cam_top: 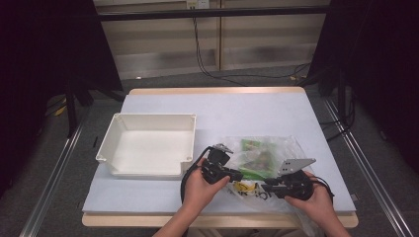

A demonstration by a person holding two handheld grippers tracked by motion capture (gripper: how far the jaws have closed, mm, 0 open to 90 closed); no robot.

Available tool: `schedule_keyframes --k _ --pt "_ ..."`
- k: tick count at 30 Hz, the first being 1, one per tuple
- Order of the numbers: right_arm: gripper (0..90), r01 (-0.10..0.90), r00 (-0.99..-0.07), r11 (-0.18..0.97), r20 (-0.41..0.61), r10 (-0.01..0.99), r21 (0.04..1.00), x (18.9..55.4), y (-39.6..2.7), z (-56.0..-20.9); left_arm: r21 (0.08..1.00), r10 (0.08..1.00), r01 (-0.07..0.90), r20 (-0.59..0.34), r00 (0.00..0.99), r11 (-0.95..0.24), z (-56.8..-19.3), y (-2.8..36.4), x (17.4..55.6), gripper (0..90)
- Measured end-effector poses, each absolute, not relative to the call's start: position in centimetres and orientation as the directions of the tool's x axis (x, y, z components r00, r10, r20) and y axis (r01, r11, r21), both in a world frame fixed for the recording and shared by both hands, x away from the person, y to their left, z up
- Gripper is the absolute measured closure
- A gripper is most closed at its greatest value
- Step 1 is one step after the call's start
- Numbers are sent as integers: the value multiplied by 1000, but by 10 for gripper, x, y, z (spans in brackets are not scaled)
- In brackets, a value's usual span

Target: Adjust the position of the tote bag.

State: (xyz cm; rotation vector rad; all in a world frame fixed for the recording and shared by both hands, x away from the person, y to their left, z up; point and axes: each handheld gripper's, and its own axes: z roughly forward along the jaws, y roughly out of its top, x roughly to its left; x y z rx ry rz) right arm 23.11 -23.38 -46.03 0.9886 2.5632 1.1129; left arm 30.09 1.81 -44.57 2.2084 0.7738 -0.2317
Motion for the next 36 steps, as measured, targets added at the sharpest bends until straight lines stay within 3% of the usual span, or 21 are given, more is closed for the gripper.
schedule_keyframes --k 5,10,14,20,21,22,29,36 --pt "638 511 -737 441 112 666 738 236 -227 -451 614 456 597 -393 799 -517 -448 19 300 815" --pt "677 509 -746 448 117 655 736 242 -211 -456 602 454 597 -394 799 -530 -453 20 302 826" --pt "776 542 -744 486 123 657 685 244 -211 -468 599 463 606 -397 792 -523 -453 21 302 836" --pt "802 605 -627 399 103 772 688 243 -248 -464 563 441 583 -383 812 -586 -464 20 307 842" --pt "802 615 -615 390 106 782 686 243 -254 -465 573 474 632 -421 773 -521 -466 15 303 842" --pt "794 623 -598 378 106 794 685 243 -258 -466 561 458 604 -395 797 -567 -465 17 306 845" --pt "774 628 -601 424 62 797 653 243 -266 -472 555 454 594 -384 804 -583 -468 16 307 845" --pt "900 640 -616 433 87 783 635 238 -270 -473 554 453 592 -382 806 -586 -467 18 307 846"
